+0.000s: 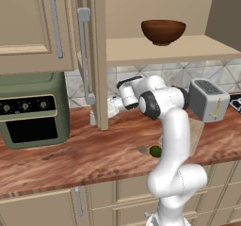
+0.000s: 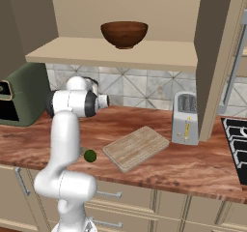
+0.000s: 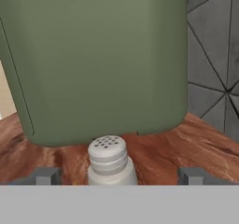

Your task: Open the cabinet. Place the bowl and condiment on the counter. Then place the lime and garlic on the cutting board.

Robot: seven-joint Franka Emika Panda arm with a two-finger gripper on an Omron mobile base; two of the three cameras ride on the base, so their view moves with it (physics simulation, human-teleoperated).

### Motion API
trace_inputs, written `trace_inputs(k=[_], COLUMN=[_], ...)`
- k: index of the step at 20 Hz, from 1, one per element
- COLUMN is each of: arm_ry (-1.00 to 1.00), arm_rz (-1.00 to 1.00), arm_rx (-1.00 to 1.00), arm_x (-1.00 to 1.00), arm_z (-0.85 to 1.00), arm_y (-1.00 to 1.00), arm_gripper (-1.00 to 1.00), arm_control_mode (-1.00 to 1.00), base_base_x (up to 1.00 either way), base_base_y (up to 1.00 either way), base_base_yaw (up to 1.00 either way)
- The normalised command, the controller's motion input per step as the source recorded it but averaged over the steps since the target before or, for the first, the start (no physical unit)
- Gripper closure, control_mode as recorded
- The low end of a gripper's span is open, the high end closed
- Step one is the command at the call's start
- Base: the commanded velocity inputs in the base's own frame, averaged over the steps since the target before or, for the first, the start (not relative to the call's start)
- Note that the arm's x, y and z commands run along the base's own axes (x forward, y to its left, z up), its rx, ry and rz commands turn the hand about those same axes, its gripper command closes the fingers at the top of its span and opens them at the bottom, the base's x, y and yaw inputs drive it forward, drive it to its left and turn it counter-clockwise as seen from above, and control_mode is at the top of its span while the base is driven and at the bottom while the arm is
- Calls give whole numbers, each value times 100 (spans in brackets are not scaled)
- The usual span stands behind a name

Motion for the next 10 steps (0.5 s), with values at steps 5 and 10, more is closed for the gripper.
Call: trace_inputs(k=[5,10], arm_ry=[0,0], arm_rz=[0,-4], arm_rx=[-1,-20], arm_x=[-39,-77], arm_z=[54,49], arm_y=[-55,-30], arm_gripper=[-100,-100], arm_control_mode=[-100,-100], base_base_x=[0,0], base_base_y=[0,0], base_base_yaw=[0,0])
